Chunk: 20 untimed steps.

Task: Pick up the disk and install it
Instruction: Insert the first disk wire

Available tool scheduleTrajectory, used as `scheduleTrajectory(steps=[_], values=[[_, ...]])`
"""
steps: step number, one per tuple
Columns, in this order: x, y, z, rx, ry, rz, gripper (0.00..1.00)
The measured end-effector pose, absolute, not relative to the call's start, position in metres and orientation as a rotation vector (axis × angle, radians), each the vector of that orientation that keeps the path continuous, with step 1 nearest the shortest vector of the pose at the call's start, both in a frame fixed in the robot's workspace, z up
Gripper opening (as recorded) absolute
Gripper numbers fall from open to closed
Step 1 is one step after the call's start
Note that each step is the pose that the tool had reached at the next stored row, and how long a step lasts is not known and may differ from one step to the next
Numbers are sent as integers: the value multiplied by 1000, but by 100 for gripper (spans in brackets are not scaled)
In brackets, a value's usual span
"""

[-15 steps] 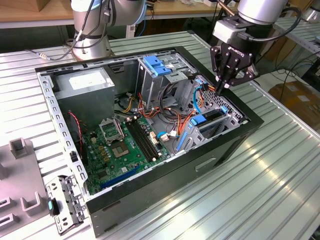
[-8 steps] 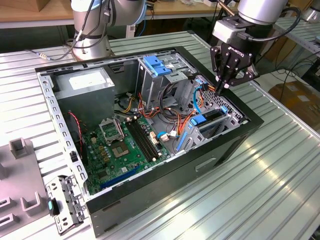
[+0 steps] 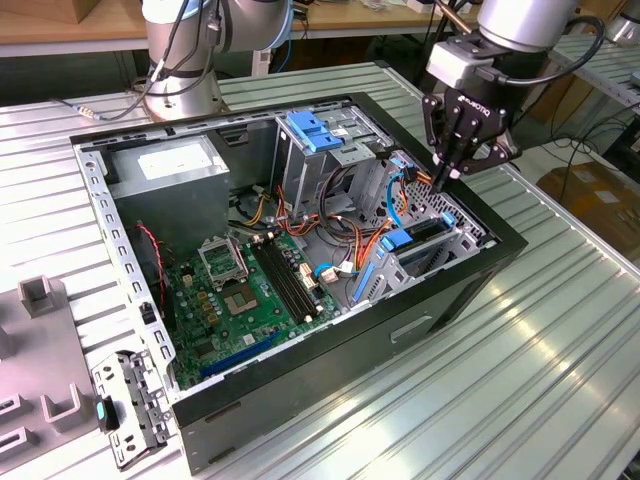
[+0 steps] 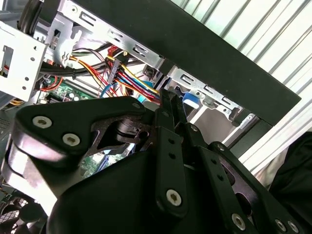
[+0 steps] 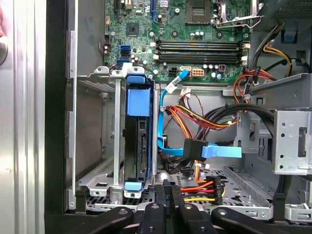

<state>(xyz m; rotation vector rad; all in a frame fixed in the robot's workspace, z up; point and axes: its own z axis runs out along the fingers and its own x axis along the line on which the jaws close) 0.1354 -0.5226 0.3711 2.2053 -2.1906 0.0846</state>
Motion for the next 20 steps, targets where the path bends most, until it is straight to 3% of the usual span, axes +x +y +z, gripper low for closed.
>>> scheduleTrajectory(steps=[20], values=[[132, -525, 370, 2182, -2213, 84, 16]])
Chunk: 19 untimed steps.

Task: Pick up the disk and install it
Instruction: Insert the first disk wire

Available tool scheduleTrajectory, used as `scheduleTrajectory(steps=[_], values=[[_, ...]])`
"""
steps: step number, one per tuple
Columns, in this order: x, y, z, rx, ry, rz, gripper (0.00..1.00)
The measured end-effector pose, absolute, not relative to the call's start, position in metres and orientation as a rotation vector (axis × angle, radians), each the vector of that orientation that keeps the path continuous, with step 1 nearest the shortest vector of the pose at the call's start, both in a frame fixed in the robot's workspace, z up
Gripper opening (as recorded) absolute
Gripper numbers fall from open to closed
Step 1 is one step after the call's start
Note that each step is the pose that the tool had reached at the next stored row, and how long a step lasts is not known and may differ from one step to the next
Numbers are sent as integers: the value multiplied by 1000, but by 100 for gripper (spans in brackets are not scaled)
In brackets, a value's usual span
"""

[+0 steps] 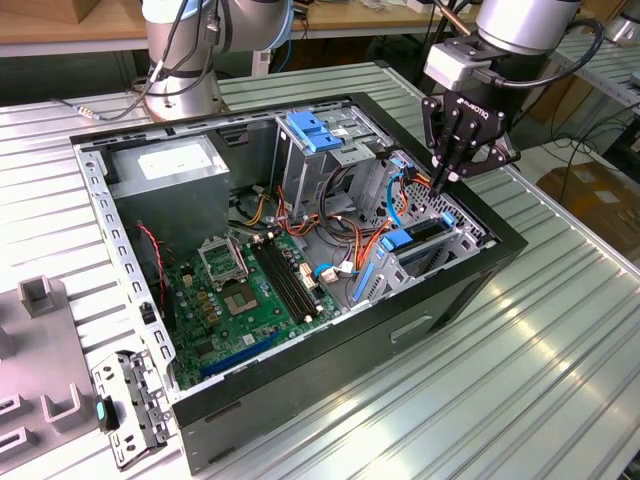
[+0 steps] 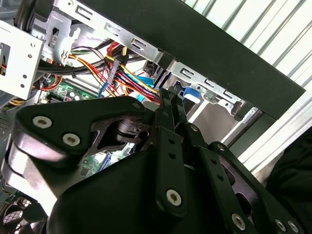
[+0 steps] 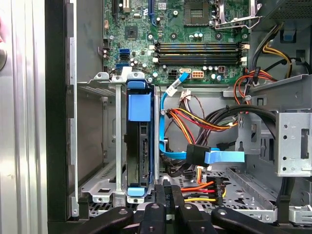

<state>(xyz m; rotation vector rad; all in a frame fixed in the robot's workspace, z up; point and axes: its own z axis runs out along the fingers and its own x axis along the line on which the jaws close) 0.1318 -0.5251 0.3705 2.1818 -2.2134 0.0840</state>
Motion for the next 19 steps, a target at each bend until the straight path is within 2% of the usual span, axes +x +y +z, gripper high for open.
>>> scheduleTrajectory(steps=[10, 14, 16, 19], values=[[129, -527, 367, 2147, -2246, 83, 16], [115, -534, 362, 2147, -2248, 86, 16], [115, -546, 353, 2155, -2241, 86, 16], [112, -545, 349, 2204, -2195, 87, 16]])
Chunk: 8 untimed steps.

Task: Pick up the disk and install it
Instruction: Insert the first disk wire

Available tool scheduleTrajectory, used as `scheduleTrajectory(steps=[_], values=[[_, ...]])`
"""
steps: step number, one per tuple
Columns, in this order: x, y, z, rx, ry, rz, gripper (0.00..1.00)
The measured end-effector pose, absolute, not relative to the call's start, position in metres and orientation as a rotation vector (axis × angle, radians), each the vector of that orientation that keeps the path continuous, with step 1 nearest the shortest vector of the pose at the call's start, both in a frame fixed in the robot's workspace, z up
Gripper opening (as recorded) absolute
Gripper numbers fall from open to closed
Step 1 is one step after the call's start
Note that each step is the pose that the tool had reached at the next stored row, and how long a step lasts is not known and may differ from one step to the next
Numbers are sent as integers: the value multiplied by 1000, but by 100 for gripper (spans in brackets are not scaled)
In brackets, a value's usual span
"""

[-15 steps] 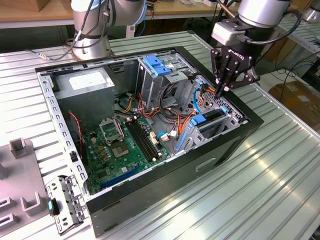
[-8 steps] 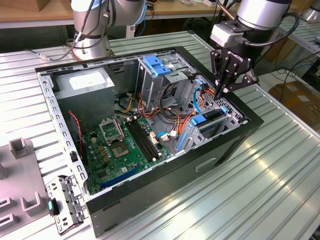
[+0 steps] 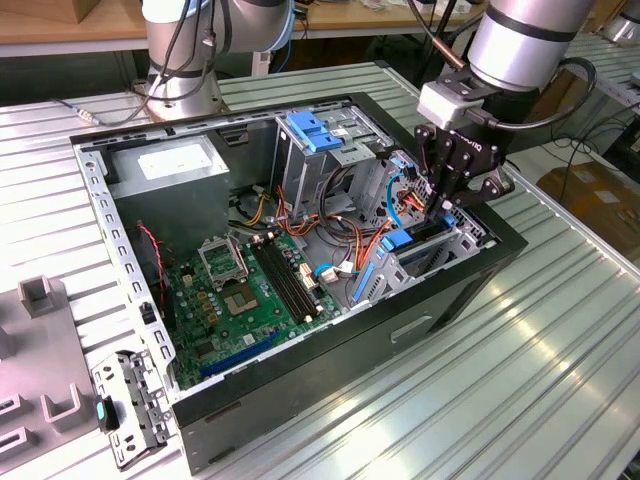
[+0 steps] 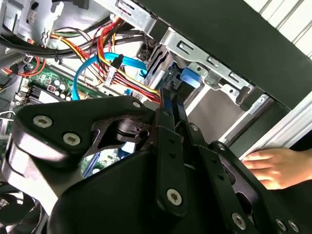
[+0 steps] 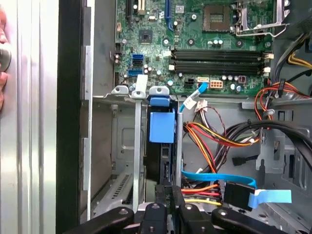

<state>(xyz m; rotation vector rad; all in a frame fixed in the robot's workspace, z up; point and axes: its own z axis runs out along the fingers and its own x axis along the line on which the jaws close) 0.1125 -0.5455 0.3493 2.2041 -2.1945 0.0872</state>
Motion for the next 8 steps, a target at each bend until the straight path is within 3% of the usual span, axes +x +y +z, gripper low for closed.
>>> scheduleTrajectory(steps=[8], values=[[114, -544, 345, 2187, -2210, 87, 16]])
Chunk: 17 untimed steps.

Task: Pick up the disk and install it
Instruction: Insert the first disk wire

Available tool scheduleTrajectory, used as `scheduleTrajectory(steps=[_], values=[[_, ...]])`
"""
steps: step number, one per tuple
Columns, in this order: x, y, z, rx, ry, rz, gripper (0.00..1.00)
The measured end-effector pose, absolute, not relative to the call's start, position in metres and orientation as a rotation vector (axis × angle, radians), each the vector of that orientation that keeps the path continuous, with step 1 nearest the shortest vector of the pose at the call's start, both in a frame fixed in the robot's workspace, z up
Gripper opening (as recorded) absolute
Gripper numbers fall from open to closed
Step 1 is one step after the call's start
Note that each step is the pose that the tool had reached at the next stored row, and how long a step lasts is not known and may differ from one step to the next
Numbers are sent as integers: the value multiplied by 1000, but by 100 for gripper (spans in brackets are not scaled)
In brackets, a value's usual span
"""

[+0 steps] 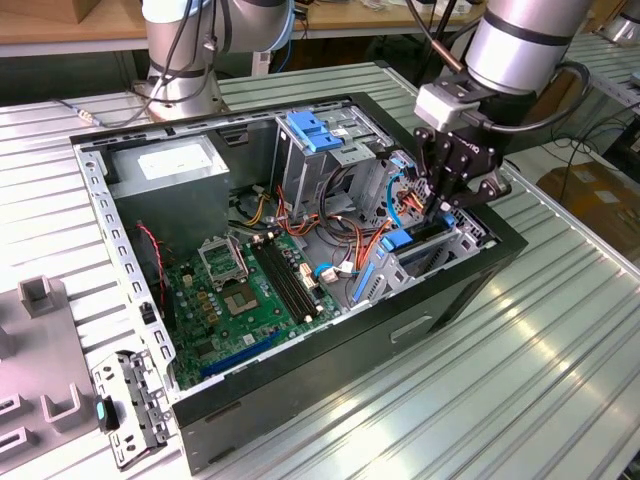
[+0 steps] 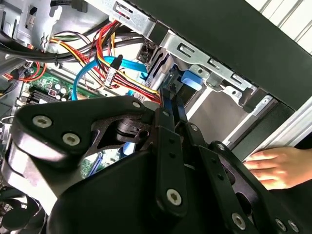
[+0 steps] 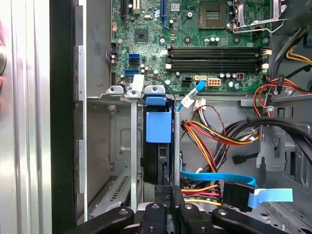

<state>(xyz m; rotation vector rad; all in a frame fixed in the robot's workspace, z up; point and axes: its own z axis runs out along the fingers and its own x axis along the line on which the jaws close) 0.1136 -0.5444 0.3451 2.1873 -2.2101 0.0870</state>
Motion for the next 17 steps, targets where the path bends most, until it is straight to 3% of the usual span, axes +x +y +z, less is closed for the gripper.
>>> scheduleTrajectory(steps=[17], values=[[114, -544, 340, 2187, -2210, 86, 16]])
